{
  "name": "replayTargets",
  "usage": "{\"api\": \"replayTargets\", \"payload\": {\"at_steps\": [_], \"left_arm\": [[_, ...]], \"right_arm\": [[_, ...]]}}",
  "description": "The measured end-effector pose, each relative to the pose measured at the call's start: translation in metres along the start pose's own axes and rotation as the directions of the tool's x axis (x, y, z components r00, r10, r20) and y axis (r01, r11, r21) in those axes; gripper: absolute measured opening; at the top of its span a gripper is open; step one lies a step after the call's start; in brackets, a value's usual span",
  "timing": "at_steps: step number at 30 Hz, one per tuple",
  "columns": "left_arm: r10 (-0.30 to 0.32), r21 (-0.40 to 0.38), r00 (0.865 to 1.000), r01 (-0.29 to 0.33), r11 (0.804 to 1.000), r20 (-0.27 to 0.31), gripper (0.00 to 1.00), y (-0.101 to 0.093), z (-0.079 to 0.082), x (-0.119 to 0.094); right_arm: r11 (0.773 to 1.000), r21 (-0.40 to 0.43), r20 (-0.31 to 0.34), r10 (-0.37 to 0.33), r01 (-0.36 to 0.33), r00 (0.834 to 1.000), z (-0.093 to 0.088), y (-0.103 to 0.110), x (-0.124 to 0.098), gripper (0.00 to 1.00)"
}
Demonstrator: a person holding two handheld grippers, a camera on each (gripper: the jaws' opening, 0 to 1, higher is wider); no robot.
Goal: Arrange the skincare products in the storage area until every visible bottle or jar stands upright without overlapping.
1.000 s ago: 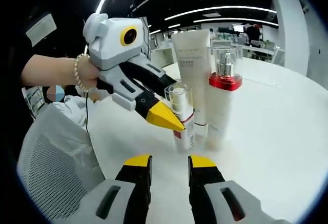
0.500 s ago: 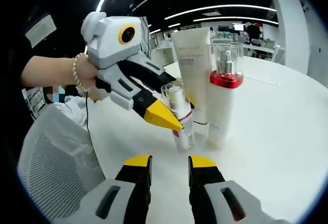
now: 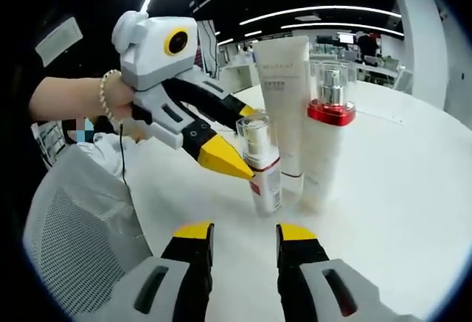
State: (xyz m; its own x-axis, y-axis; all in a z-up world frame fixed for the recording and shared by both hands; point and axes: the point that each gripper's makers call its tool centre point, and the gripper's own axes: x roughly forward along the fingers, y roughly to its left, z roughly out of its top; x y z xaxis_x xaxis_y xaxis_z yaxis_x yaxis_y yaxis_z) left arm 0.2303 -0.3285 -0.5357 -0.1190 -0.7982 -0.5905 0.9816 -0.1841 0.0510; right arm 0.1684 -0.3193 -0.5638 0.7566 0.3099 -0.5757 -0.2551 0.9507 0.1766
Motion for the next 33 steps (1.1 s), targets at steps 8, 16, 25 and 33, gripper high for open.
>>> {"api": "replayTargets", "payload": {"at_steps": [8, 16, 25, 33], "left_arm": [[0.069, -0.070, 0.998, -0.069, 0.995, 0.004, 0.26, 0.003, -0.010, -0.020], [0.152, -0.167, 0.988, -0.152, 0.974, -0.015, 0.34, 0.003, -0.028, -0.052], [0.268, -0.347, 0.964, -0.248, 0.905, 0.009, 0.44, 0.006, -0.041, -0.099], [0.367, -0.465, 0.930, -0.322, 0.825, 0.008, 0.64, -0.001, -0.054, -0.139]], "right_arm": [[1.000, -0.025, 0.014, -0.008, 0.009, 1.000, 0.005, 0.002, -0.004, 0.36], [0.999, -0.008, 0.051, -0.041, 0.041, 0.998, 0.015, -0.004, -0.021, 0.44], [0.995, 0.020, 0.132, -0.101, 0.099, 0.986, 0.023, -0.016, -0.066, 0.58], [0.989, 0.032, 0.171, -0.145, 0.142, 0.974, 0.018, -0.025, -0.096, 0.66]]}}
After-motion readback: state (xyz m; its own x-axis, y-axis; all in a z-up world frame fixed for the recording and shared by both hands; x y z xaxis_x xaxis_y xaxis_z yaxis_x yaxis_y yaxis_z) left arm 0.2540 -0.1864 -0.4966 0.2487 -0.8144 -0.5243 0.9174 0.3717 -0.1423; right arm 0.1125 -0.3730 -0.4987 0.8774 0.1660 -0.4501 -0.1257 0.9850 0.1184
